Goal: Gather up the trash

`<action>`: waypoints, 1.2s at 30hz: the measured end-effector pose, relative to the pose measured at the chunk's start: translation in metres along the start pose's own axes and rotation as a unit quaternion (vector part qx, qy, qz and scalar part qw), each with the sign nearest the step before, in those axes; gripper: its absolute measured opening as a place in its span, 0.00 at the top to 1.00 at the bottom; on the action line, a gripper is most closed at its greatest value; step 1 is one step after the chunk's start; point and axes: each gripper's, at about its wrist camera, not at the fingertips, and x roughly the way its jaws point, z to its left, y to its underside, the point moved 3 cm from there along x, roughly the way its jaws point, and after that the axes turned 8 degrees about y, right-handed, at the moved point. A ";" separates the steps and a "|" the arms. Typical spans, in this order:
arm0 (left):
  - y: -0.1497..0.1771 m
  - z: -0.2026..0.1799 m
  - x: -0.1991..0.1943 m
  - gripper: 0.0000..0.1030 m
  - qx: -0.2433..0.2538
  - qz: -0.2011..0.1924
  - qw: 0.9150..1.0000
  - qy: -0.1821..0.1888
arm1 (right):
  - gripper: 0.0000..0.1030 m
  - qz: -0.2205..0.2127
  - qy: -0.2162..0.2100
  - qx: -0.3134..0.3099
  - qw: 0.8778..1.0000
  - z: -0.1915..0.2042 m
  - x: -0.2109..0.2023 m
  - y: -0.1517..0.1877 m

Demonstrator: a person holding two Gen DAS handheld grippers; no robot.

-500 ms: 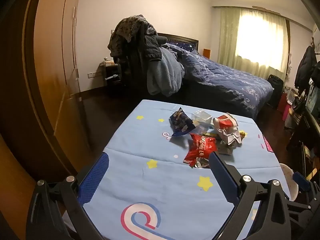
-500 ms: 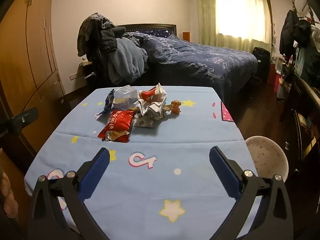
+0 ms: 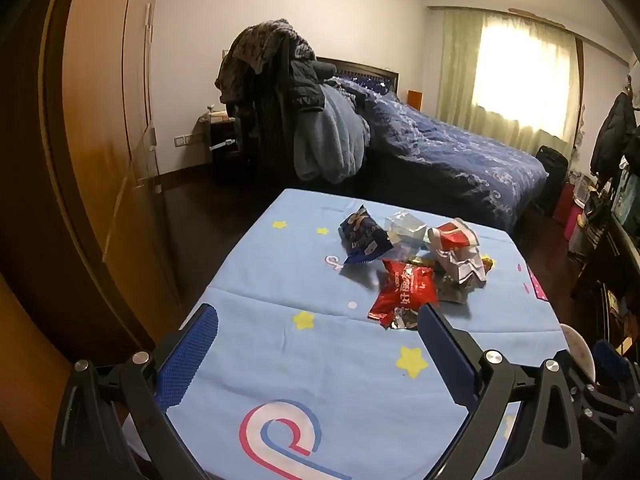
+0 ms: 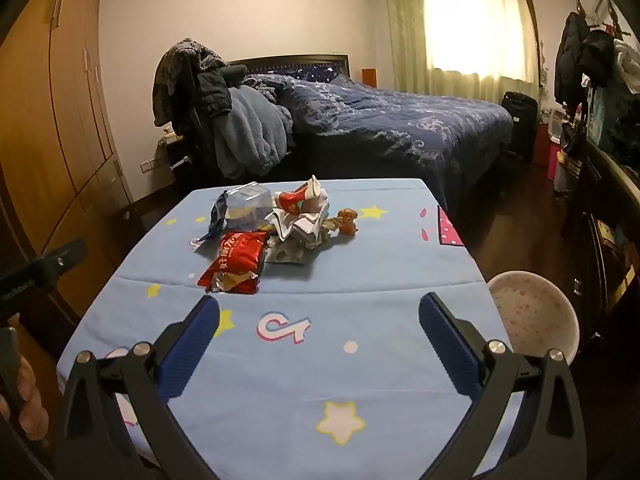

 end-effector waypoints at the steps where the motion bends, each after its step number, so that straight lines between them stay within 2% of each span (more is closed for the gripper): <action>1: -0.004 0.008 0.006 0.04 -0.001 0.007 1.000 0.004 | 0.03 -0.001 -0.002 0.000 1.000 0.000 0.000 0.000; 10: 0.000 0.009 0.015 0.03 -0.003 0.021 1.000 0.010 | 0.03 -0.037 -0.012 -0.041 0.998 0.013 -0.007 0.003; 20: -0.001 0.007 0.016 0.03 -0.002 0.018 1.000 0.013 | 0.03 -0.023 -0.018 -0.024 0.999 0.008 -0.004 0.001; 27: -0.004 0.005 0.019 0.04 0.000 0.021 1.000 0.014 | 0.03 -0.018 -0.003 -0.015 1.000 -0.001 0.000 -0.004; 36: -0.008 0.005 0.018 0.03 0.001 0.023 1.000 0.015 | 0.03 -0.010 -0.010 -0.022 1.000 0.001 -0.001 -0.002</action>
